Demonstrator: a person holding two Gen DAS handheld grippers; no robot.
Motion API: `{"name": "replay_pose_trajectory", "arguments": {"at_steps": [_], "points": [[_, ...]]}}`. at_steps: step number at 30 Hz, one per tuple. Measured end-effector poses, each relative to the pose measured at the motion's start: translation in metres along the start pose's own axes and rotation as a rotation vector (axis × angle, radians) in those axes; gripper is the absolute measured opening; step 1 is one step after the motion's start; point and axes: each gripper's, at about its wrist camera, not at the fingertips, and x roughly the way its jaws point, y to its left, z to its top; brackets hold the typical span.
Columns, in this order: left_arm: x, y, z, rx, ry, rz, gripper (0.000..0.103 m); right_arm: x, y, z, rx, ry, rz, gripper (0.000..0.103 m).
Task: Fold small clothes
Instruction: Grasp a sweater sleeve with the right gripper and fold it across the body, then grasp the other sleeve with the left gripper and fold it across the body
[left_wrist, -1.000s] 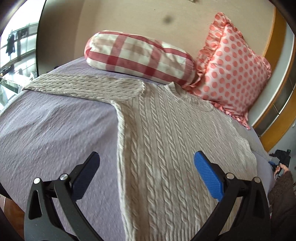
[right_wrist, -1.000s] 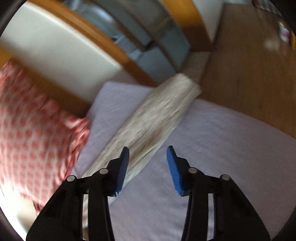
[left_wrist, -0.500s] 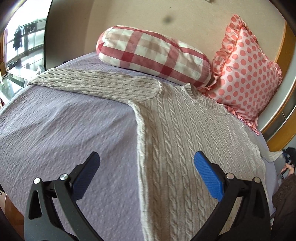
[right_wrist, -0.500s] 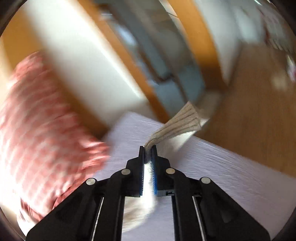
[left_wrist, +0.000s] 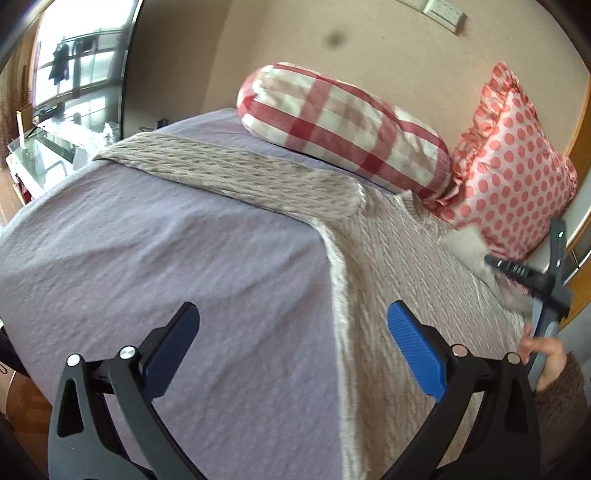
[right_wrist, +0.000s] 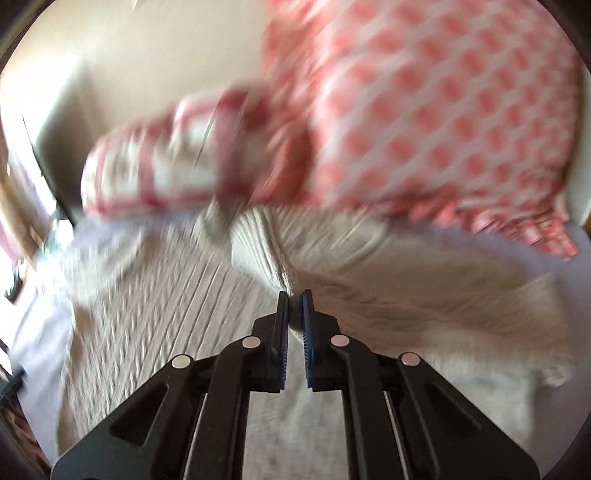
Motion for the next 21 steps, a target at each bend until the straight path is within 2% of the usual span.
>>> {"name": "replay_pose_trajectory", "arguments": {"at_steps": [1,5,6,7,8,9,10,11,12,14,17,19,21], "points": [[-0.001,0.005,0.003,-0.007,-0.003,0.010,0.101,0.008,0.008,-0.004,-0.012,0.018,0.000,0.008],[0.006,0.030,0.023,-0.064,0.008,0.031,0.101,-0.003,0.022,-0.019,-0.013,0.010,0.026,0.008],[0.010,0.037,0.031,-0.089,0.015,0.034,0.101,0.000,0.024,-0.019,-0.019,0.017,0.036,0.011],[0.015,0.043,0.037,-0.113,0.020,0.029,0.101,0.005,0.033,-0.020,-0.056,0.053,0.073,0.012],[0.019,0.047,0.042,-0.129,0.020,0.015,0.101,0.001,0.044,-0.026,-0.096,0.094,0.105,0.021],[0.023,0.051,0.047,-0.140,0.020,0.001,0.101,0.003,0.053,-0.032,-0.131,0.139,0.149,0.039],[0.028,0.056,0.055,-0.151,0.019,-0.019,0.101,0.003,0.059,-0.037,-0.146,0.164,0.180,0.051],[0.033,0.061,0.062,-0.165,0.018,-0.033,0.101,-0.002,0.062,-0.040,-0.150,0.165,0.198,0.068],[0.039,0.067,0.069,-0.188,0.019,-0.052,0.101,-0.009,0.062,-0.042,-0.141,0.148,0.214,0.074],[0.051,0.079,0.079,-0.241,0.031,-0.076,0.101,-0.025,0.055,-0.041,-0.109,0.116,0.242,0.074],[0.080,0.104,0.095,-0.356,0.085,-0.100,0.101,-0.050,0.034,-0.039,-0.047,0.067,0.251,0.084],[0.094,0.120,0.105,-0.422,0.103,-0.098,0.095,-0.064,0.021,-0.040,-0.021,0.041,0.244,0.085],[0.101,0.134,0.116,-0.468,0.080,-0.095,0.089,-0.074,0.011,-0.042,-0.001,0.025,0.230,0.085]]}}
